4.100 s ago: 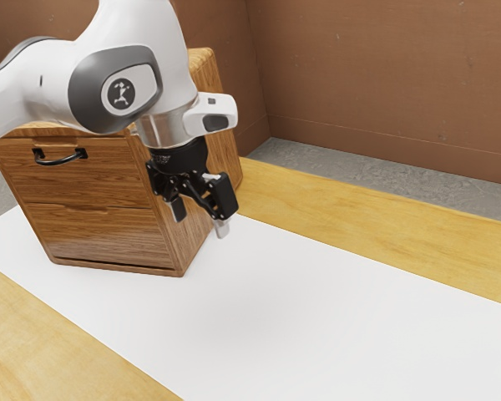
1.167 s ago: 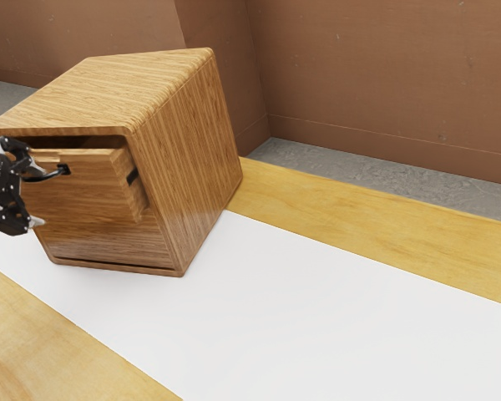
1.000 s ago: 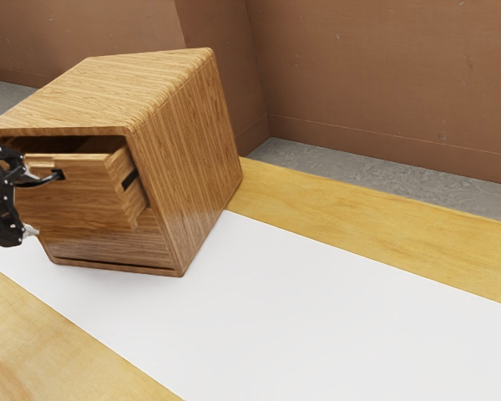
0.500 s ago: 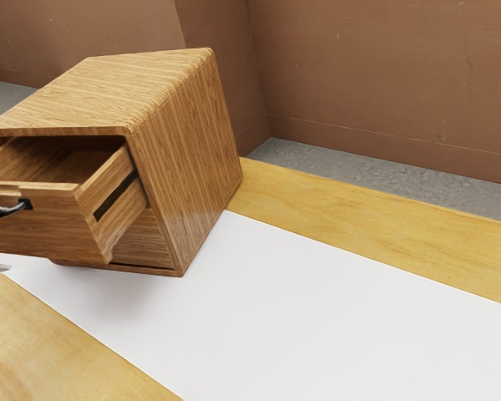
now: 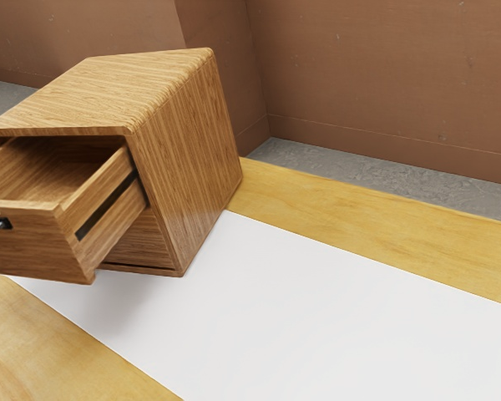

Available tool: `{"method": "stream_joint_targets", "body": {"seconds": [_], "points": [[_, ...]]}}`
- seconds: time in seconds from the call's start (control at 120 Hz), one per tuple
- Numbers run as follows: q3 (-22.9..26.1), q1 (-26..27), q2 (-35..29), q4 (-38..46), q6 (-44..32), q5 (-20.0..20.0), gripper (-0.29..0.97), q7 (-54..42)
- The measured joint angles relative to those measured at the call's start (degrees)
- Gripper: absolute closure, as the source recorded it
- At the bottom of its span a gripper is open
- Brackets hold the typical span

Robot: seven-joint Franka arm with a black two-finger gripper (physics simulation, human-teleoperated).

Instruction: Pull the drawer handle with one arm to open the drawer

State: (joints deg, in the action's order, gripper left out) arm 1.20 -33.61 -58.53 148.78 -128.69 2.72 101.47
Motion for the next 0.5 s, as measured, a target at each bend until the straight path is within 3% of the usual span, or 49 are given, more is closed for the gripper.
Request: {"method": "stream_joint_targets", "body": {"seconds": [0.317,0.5], "points": [[1.3,-0.8,-2.6,0.1,3.3,-2.0,0.00,0.4],[-0.2,-0.4,2.0,-2.8,2.1,-1.8,0.00,0.2]]}}
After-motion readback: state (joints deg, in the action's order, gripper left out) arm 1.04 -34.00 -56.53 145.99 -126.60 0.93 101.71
